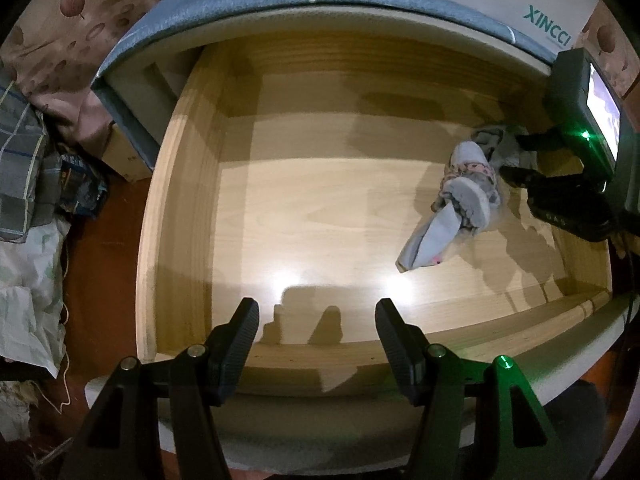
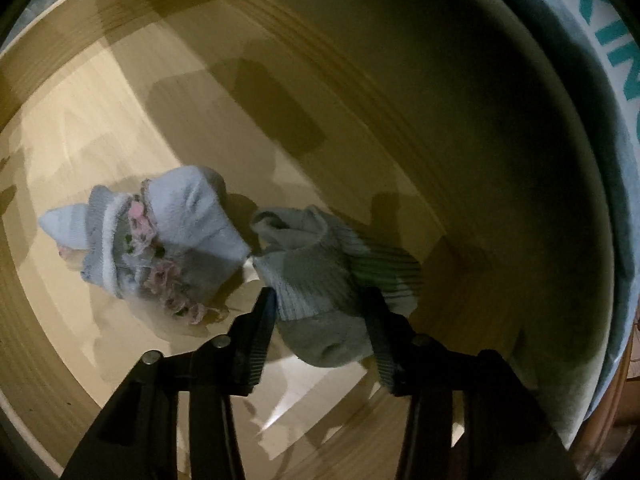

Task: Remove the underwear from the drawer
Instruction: 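Move the right gripper back into the drawer over the grey ribbed underwear, then close the right gripper on the grey ribbed underwear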

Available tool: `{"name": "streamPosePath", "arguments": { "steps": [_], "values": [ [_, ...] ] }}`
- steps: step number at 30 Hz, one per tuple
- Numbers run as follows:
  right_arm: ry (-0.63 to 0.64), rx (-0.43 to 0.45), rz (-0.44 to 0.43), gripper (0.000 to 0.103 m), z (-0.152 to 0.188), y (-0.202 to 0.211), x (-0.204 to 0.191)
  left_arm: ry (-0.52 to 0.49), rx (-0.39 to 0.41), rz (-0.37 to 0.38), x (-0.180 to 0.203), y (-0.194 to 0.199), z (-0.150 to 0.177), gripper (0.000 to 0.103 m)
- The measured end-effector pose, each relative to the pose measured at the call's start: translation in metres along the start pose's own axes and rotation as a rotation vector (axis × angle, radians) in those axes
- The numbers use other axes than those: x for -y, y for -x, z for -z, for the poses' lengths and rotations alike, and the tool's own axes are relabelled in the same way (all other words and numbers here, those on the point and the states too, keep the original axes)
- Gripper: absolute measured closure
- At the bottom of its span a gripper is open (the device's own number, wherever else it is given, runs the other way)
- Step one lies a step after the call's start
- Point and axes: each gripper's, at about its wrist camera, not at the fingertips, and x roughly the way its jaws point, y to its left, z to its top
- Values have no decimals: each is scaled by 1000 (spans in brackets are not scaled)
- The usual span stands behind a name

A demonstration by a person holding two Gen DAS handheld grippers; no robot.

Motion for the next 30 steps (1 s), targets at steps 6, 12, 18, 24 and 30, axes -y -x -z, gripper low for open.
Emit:
{"name": "streamPosePath", "arguments": {
  "steps": [6, 12, 18, 24, 30],
  "values": [
    [-35, -13, -8, 78, 2, 2, -1, 10, -8, 8, -1, -3, 0, 41],
    [-74, -54, -71, 85, 11, 6, 3, 22, -18, 8, -4, -7, -1, 41],
    [-111, -99, -127, 85, 13, 8, 7, 24, -19, 10, -4, -8, -3, 41],
    [-183, -168, -209, 86, 22, 11, 8, 20, -16, 9, -3, -8, -2, 41],
    [-303, -245, -290, 86, 47, 9, 17, 15, -16, 22, -3, -8, -1, 41]
  ]
}}
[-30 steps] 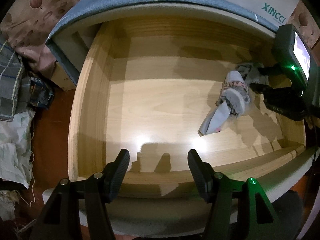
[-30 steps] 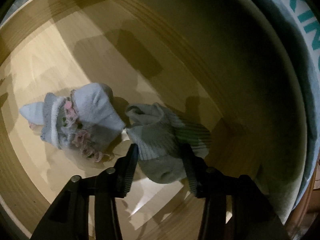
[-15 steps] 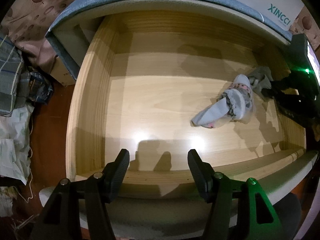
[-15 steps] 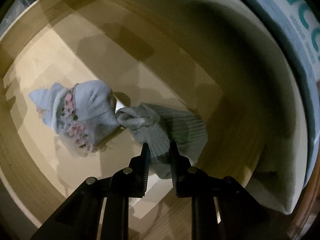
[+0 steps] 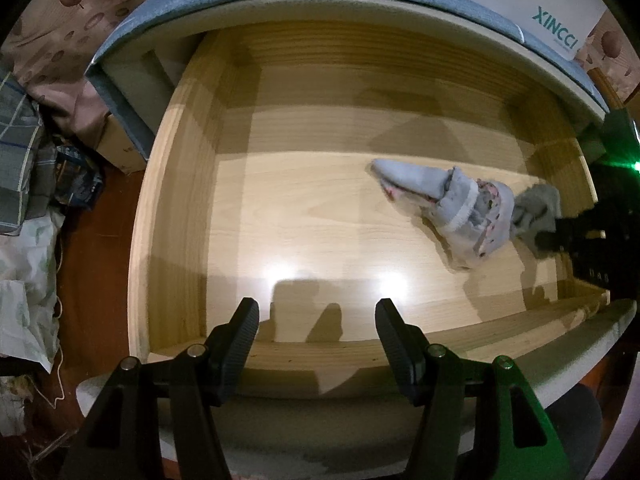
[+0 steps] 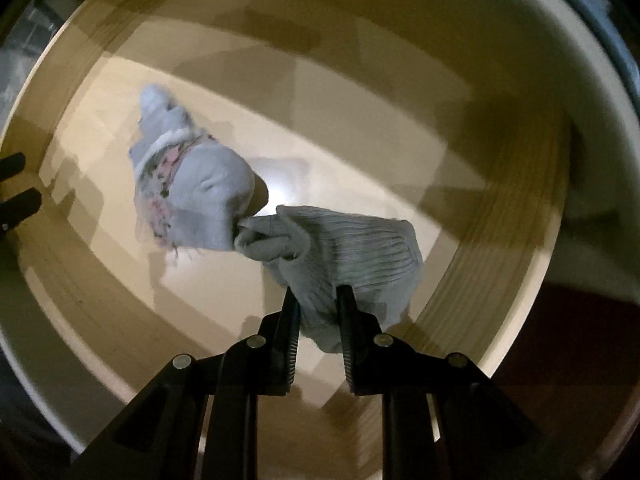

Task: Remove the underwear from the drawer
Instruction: 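Close the right gripper on the grey ribbed underwear, then lower the left gripper onto the white pink-lace underwear and close it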

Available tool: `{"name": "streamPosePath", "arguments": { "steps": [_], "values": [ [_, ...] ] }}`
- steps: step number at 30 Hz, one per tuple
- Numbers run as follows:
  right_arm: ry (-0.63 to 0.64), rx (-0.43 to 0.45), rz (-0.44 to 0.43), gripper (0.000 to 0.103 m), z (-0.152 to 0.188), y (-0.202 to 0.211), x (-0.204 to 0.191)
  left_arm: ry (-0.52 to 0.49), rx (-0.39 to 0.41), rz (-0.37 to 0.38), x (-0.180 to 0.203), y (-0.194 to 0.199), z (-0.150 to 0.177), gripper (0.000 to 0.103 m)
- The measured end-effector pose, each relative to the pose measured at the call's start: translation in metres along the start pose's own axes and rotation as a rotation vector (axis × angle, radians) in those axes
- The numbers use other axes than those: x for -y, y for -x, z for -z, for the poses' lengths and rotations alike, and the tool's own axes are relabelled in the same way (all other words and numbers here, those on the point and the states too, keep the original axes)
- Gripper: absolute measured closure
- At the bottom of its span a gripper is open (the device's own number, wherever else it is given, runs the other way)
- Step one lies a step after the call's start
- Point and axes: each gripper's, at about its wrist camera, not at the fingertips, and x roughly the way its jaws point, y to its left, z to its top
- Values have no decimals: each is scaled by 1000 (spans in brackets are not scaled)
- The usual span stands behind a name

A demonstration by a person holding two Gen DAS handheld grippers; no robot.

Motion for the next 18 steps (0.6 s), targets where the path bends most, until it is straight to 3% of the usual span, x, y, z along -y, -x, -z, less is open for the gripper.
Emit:
{"name": "streamPosePath", "arguments": {
  "steps": [5, 11, 18],
  "values": [
    [-97, -52, -49, 86, 16, -3, -5, -8, 6, -5, 1, 0, 0, 41],
    [-229, -119, -78, 86, 22, -9, 17, -61, 11, -23, 11, 5, -3, 41],
    [-359, -139, -63, 86, 25, -11, 31, -62, 14, 31, 33, 13, -17, 41]
  ]
}}
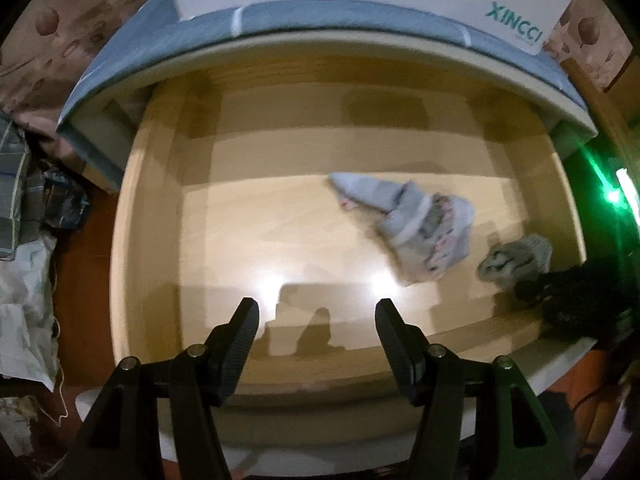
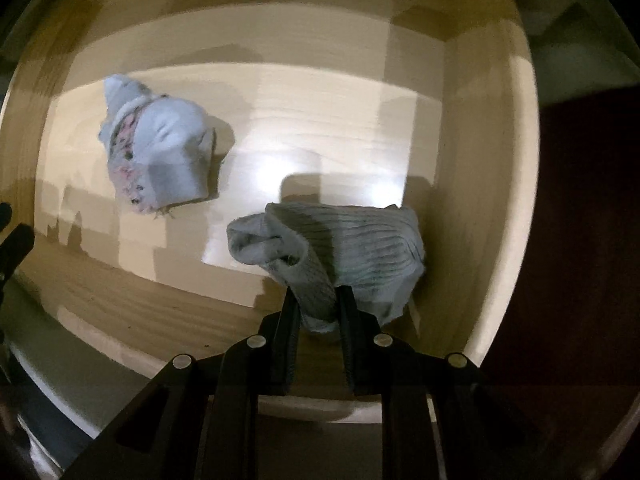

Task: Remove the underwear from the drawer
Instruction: 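Lower the left gripper onto the white pink-lace underwear and close it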

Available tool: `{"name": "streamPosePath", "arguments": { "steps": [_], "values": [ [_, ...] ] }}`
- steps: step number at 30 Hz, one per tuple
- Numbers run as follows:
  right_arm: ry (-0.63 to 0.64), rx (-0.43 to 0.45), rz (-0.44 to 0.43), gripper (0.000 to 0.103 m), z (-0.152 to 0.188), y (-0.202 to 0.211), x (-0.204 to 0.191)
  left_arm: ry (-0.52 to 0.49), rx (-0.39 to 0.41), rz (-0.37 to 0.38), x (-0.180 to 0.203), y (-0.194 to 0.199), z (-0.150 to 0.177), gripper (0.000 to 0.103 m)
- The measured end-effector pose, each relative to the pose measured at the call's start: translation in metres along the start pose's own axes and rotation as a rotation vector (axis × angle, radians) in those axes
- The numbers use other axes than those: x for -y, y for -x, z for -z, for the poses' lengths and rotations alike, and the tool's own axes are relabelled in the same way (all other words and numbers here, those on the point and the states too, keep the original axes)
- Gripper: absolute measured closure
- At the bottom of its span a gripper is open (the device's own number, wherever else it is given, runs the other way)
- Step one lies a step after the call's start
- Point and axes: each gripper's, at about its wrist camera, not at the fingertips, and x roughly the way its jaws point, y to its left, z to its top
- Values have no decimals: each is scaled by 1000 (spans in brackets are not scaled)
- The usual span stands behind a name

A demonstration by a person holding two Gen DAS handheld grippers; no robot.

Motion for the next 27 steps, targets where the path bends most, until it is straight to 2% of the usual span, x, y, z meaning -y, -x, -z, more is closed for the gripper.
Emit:
{"name": "streamPosePath", "arguments": {
  "steps": [6, 12, 19, 25, 27],
  "values": [
    [-82, 8, -39, 87, 0, 1, 11, 1, -30, 11, 21, -6, -10, 41],
    [-80, 25, -46, 87, 4, 9, 27, 103, -80, 79, 26, -17, -27, 41],
    [-77, 39, -83, 87, 34, -1, 25, 168, -163, 136, 30, -39, -52, 41],
    [-66, 43, -91, 87, 35, -18, 26, 222, -154, 139, 35, -45, -66, 41],
    [-64, 43, -90, 87, 36, 13, 34, 240, -145, 144, 37, -47, -70, 41]
  ]
}}
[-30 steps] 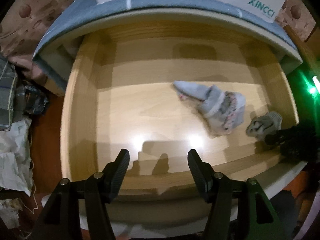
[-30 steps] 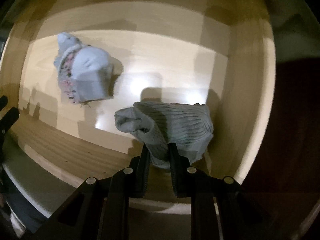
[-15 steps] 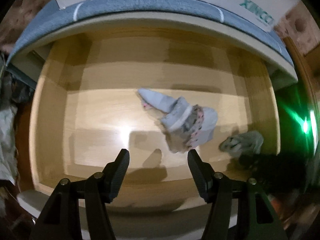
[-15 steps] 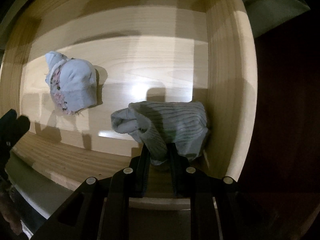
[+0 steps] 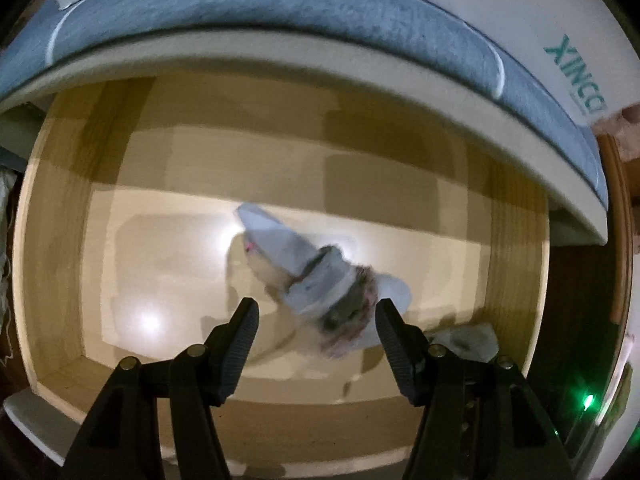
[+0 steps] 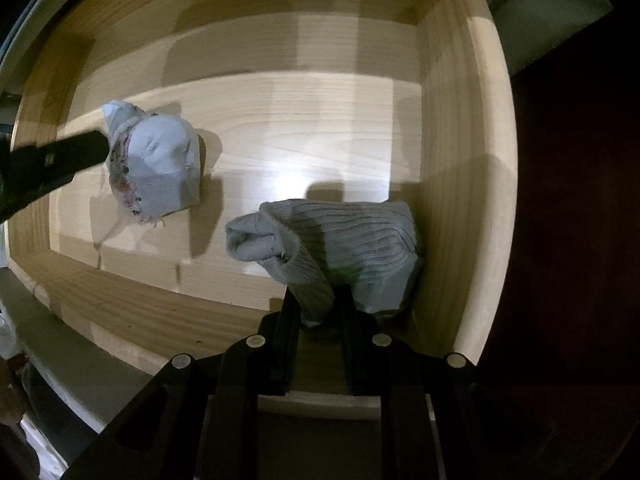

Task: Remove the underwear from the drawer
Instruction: 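Lower the left gripper onto the white pink-lace underwear and close it, then lift the white pink-lace underwear out of the drawer with the left gripper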

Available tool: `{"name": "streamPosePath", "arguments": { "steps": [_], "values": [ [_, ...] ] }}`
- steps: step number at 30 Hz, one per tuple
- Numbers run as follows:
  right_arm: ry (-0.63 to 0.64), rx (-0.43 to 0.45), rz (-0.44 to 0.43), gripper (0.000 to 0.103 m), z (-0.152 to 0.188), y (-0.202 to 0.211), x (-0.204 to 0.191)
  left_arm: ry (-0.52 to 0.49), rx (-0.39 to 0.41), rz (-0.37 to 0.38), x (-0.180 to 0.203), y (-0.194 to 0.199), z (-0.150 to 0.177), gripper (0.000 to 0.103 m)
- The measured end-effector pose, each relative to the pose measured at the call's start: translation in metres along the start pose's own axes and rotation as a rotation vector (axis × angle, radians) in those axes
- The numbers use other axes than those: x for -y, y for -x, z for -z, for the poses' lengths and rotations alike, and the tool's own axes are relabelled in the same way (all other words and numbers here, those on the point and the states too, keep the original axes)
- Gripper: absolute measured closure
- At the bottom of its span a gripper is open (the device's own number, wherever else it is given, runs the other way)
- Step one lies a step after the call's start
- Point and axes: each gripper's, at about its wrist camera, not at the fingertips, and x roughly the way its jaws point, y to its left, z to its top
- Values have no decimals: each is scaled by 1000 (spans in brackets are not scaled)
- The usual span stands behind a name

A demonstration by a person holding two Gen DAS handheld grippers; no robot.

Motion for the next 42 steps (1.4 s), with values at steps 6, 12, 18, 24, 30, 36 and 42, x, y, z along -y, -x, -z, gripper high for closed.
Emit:
{"name": "streamPosePath", "arguments": {
  "steps": [6, 12, 18, 24, 30, 36, 42],
  "values": [
    [2, 4, 0, 87, 3, -21, -4, -57, -67, -70, 19, -31, -4, 41],
    [3, 2, -2, 87, 6, -21, -4, -91, -166, -136, 24, -53, -3, 41],
    [2, 2, -2, 87, 7, -21, -4, -124, -224, -157, 16, -61, -5, 40],
    [2, -2, -4, 87, 7, -23, -5, -148, -242, -161, -6, -52, -9, 40],
    [0, -14, -13, 84, 6, -25, -5, -149, -252, -158, -23, -47, -6, 49],
    [12, -32, -17, 73, 0, -26, -12, -119, -275, -142, -45, -47, -5, 61],
    [41, -50, 29, 72, -9, -25, -26, -105, -274, -134, -59, -42, -1, 65]
  ]
}}
